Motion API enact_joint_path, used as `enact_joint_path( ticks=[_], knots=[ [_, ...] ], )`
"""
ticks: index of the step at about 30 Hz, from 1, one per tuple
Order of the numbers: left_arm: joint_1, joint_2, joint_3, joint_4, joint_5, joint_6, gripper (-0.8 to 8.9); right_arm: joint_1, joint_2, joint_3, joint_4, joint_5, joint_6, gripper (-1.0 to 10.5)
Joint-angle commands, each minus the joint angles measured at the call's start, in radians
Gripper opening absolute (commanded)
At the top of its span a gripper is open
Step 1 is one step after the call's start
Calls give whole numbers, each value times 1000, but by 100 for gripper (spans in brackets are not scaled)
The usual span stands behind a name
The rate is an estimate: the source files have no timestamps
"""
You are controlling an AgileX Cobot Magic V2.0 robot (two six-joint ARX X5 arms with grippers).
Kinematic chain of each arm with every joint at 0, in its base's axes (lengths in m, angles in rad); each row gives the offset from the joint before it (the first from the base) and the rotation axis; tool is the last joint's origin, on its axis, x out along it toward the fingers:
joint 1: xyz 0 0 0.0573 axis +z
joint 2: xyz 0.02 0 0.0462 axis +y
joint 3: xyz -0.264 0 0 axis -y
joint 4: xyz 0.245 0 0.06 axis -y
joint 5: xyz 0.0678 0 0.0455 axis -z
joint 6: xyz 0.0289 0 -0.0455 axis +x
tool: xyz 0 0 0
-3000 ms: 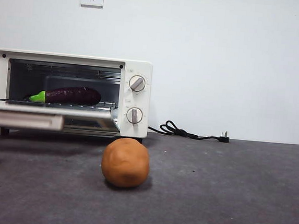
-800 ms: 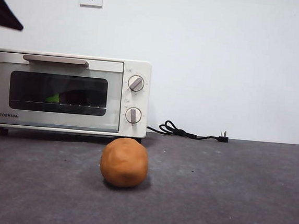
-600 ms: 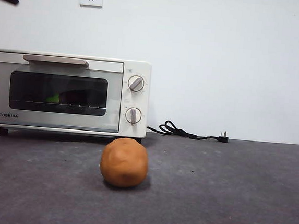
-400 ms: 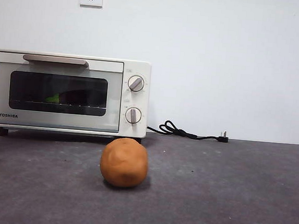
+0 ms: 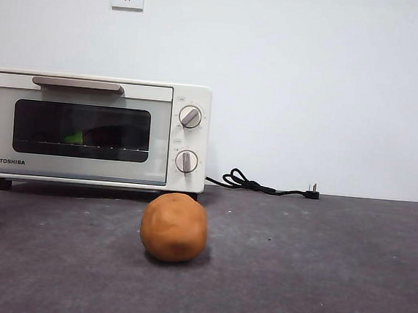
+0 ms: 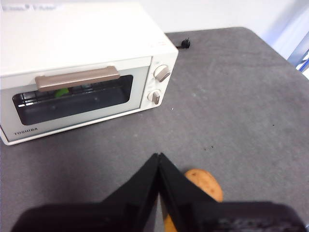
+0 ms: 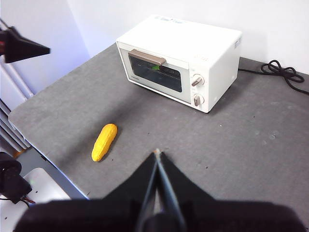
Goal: Take the eggplant from the table,put the eggplant in the oven
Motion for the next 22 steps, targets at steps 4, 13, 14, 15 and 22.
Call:
enact_joint_path(
  ticks=[4, 13, 14, 15, 22],
  knots=[
    [-2, -71, -3, -34, 2, 7, -6, 1, -1, -6, -22, 4, 1, 1],
    [-2, -81, -3, -66, 5, 7, -5, 1, -1, -6, -22, 4, 2, 1],
    [-2, -81, -3, -66, 5, 7, -5, 1, -1, -6, -22, 4, 2, 1],
    [-2, -81, -3, -66, 5, 7, -5, 1, -1, -6, -22, 4, 2, 1],
    [-2, -81, -3, -66, 5, 6, -5, 1, -1, -6, -22, 4, 2, 1]
  ],
)
